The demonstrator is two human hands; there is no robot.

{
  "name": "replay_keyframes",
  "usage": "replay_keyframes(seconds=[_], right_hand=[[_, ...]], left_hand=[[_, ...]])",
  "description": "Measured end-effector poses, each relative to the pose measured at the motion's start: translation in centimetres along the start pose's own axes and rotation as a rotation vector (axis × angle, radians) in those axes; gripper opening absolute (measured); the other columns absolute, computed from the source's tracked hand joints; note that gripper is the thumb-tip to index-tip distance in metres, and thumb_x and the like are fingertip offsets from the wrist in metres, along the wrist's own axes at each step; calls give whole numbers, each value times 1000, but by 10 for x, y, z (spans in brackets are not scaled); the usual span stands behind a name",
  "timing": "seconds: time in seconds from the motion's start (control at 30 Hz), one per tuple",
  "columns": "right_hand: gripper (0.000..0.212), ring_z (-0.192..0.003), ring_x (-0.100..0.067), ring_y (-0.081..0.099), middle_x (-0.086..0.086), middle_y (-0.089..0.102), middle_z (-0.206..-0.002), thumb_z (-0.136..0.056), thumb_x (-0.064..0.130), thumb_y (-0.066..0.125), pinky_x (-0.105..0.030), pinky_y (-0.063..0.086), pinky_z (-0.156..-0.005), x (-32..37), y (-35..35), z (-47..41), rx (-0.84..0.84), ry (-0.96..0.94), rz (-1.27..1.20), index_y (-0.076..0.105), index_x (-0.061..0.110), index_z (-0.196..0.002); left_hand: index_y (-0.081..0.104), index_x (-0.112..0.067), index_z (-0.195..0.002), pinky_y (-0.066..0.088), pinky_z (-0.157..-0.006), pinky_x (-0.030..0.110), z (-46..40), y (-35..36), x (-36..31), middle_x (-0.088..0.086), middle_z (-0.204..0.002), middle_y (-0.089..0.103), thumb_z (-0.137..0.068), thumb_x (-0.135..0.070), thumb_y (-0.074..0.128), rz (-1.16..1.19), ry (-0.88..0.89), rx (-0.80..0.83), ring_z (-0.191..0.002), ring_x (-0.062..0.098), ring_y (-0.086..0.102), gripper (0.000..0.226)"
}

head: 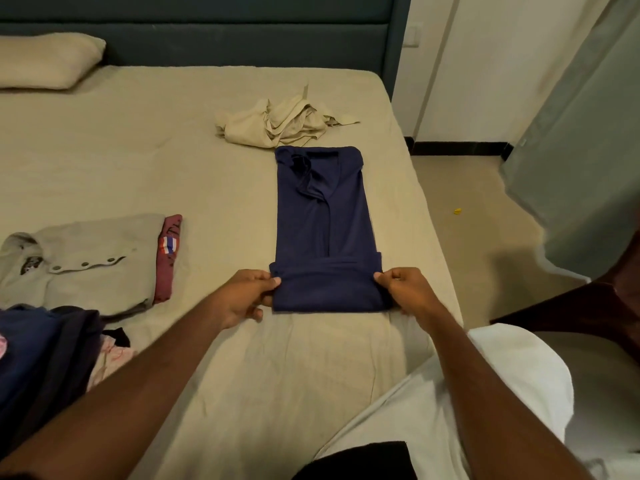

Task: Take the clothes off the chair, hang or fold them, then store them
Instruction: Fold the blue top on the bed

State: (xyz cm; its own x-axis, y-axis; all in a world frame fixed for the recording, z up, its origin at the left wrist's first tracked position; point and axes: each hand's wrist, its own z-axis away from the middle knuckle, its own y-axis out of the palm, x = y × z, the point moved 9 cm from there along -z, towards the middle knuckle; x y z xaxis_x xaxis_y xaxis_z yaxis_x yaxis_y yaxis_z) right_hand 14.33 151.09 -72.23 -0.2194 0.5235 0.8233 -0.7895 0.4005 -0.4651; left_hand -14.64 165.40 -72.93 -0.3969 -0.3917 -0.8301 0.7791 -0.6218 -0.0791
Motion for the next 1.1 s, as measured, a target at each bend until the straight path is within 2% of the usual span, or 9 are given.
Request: replay_keyframes(seconds=[0.17, 0.3, 0.43, 0.53, 0.63, 0.73, 0.87, 1.0, 1.1], right_hand=[[65, -58, -19, 55, -1, 60, -61, -75, 68, 75, -35, 43, -57, -8, 3, -5, -65, 24, 14, 52, 9, -65], [46, -71, -23, 63, 2, 65, -70, -93, 57, 60, -37, 52, -69, -1, 1, -1, -267, -20, 312, 62, 15, -74], [41, -74, -22, 62, 3, 64, -77, -102, 53, 46, -34, 48, -65, 6, 1, 4, -337, -102, 406, 61, 19, -85], [32, -71, -19, 60, 3, 62, -77, -100, 49, 56, -32, 49, -65, 8, -4, 8, -389, -138, 368, 59, 18, -92], [23, -71, -16, 62, 3, 64, -78, -93, 39, 71, -32, 54, -68, 6, -16, 15, -413, -228, 253, 59, 20, -93], [14, -84, -9, 63, 9, 67, -92, -86, 25, 81, -23, 51, -78, 12, -23, 24, -303, -498, 189, 67, 20, -86], [19, -116, 2, 59, 16, 70, -119, -72, 20, 92, -19, 46, -101, 6, -12, 32, -32, -590, 221, 79, 24, -86], [43, -129, 4, 49, 12, 66, -133, -68, 21, 95, -17, 36, -112, 0, 2, 30, 76, -565, 348, 79, 24, -108], [38, -133, -11, 52, 5, 66, -134, -78, 17, 88, -30, 39, -116, 6, 1, 34, 56, -578, 423, 78, 20, -114]], left_hand=[[67, -12, -92, 35, -39, 23, -7, -1, 10, -1, -80, 74, -93, -35, 72, 80, -18, -136, -56, 9, 61, 23], [64, -10, -76, 28, -42, 23, -12, -6, 17, 2, -61, 57, -92, -31, 74, 52, 30, -360, -46, 13, 41, 29], [66, -9, -73, 44, -63, 33, -14, -10, 16, 4, -74, 67, -95, -38, 67, -101, 120, -551, -68, 22, 58, 36], [61, -13, -79, 46, -65, 34, -8, -12, 3, 2, -77, 66, -93, -41, 68, -330, 166, -652, -76, 26, 63, 32], [59, -11, -92, 43, -58, 23, 13, -17, -12, -2, -73, 64, -84, -37, 80, -298, 308, -718, -69, 18, 63, 35], [62, -16, -100, 42, -61, 16, 45, -10, -22, -5, -82, 65, -80, -34, 85, -405, 555, -687, -67, 12, 60, 36], [76, -19, -103, 47, -82, 28, 59, 11, -14, -14, -108, 65, -81, -51, 74, -728, 847, -426, -98, 9, 57, 40], [77, -28, -112, 39, -86, 37, 41, 6, 3, -27, -123, 58, -85, -78, 46, -955, 855, -283, -112, 5, 54, 64], [77, -28, -111, 36, -85, 35, 38, 1, 0, -24, -121, 65, -86, -71, 51, -991, 877, -301, -109, 3, 54, 57]])
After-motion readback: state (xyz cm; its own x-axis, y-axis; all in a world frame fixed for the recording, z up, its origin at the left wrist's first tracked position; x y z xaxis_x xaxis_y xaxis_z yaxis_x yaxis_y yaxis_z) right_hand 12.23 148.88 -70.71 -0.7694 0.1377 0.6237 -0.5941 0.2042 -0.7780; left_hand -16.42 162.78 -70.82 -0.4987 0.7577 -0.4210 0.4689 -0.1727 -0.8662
